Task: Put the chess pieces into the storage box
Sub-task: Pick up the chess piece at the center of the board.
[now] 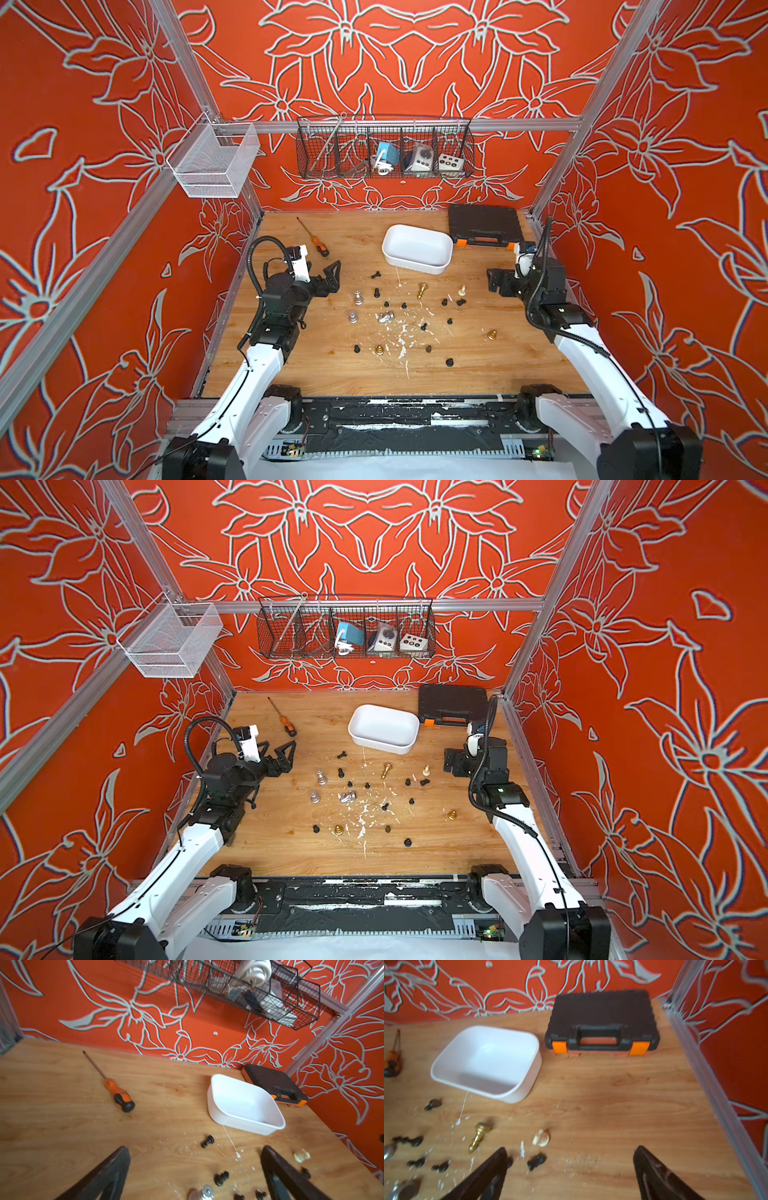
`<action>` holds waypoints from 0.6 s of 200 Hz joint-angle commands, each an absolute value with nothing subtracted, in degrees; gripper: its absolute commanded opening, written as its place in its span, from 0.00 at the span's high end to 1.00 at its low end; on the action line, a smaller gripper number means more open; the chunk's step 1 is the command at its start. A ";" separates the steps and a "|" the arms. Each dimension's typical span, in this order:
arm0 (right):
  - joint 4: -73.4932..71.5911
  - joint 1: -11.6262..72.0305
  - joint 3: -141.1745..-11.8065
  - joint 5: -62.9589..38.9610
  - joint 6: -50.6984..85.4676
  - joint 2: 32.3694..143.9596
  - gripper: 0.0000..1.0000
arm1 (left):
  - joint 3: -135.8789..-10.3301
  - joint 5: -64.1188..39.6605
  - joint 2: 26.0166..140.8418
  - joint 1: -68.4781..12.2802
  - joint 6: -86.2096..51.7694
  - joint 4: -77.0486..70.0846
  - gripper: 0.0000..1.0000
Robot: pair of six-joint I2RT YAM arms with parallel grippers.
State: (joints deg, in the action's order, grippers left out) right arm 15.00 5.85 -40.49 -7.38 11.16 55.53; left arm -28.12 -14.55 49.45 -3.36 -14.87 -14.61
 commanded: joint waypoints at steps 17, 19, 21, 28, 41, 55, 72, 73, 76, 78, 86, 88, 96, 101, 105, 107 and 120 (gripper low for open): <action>25.95 9.46 -43.84 -10.46 12.57 57.44 0.04 | -26.68 -24.29 48.11 -5.11 -19.11 -13.59 0.02; 26.15 9.73 -43.85 -10.22 12.64 57.60 0.04 | -26.64 -24.55 48.20 -5.21 -19.08 -13.50 0.02; 26.34 9.84 -43.86 -9.98 12.69 57.75 0.04 | -26.74 -24.84 48.28 -5.39 -19.01 -13.40 0.02; 26.97 10.38 -43.94 -9.20 12.97 58.26 0.04 | -26.85 -25.57 48.55 -5.82 -18.68 -12.83 0.02; 28.04 11.31 -43.95 -7.83 13.53 59.47 0.05 | -27.11 -26.64 48.93 -6.83 -17.94 -11.98 0.02; 29.62 12.27 -44.33 -6.39 14.06 61.13 0.06 | -26.62 -26.73 49.04 -8.04 -17.71 -11.99 0.02; 32.33 13.34 -44.74 -3.16 15.68 62.74 0.09 | -25.34 -26.72 48.87 -9.60 -17.58 -13.49 0.02; 32.51 13.39 -44.74 -3.03 15.88 62.79 0.09 | -25.24 -26.76 48.87 -9.68 -17.58 -13.60 0.02; 33.06 13.44 -44.69 -2.48 16.31 62.95 0.10 | -24.98 -26.72 48.87 -9.93 -17.58 -14.00 0.02; 33.34 13.58 -44.66 -2.09 16.73 63.00 0.10 | -24.86 -26.72 48.87 -10.11 -17.64 -14.22 0.02; 34.37 14.10 -44.28 -0.56 18.20 63.12 0.13 | -24.13 -26.81 48.95 -10.60 -17.84 -15.14 0.02; 34.63 14.18 -44.12 -0.25 18.50 63.09 0.13 | -23.99 -26.81 49.00 -10.74 -17.91 -15.34 0.02; 35.74 14.73 -43.67 1.30 19.97 63.08 0.15 | -23.45 -26.89 49.19 -11.18 -18.22 -16.00 0.02; 36.56 15.06 -43.45 2.44 21.04 63.09 0.16 | -23.14 -26.99 49.38 -11.40 -18.30 -16.27 0.02; 37.27 15.22 -43.33 3.42 21.82 63.03 0.16 | -23.11 -26.98 49.52 -11.59 -18.34 -16.41 0.01; 37.62 15.21 -43.26 3.73 22.22 63.02 0.17 | -23.05 -26.98 49.62 -11.69 -18.36 -16.43 0.02; 40.14 15.38 -42.90 5.56 24.82 62.89 0.19 | -22.99 -26.99 50.22 -12.08 -18.16 -16.39 0.02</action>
State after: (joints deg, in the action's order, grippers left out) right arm 33.54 14.70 -43.11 -0.97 18.48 63.22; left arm -23.22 -25.76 49.39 -11.22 -17.96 -14.04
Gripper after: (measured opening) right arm 0.823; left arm 0.985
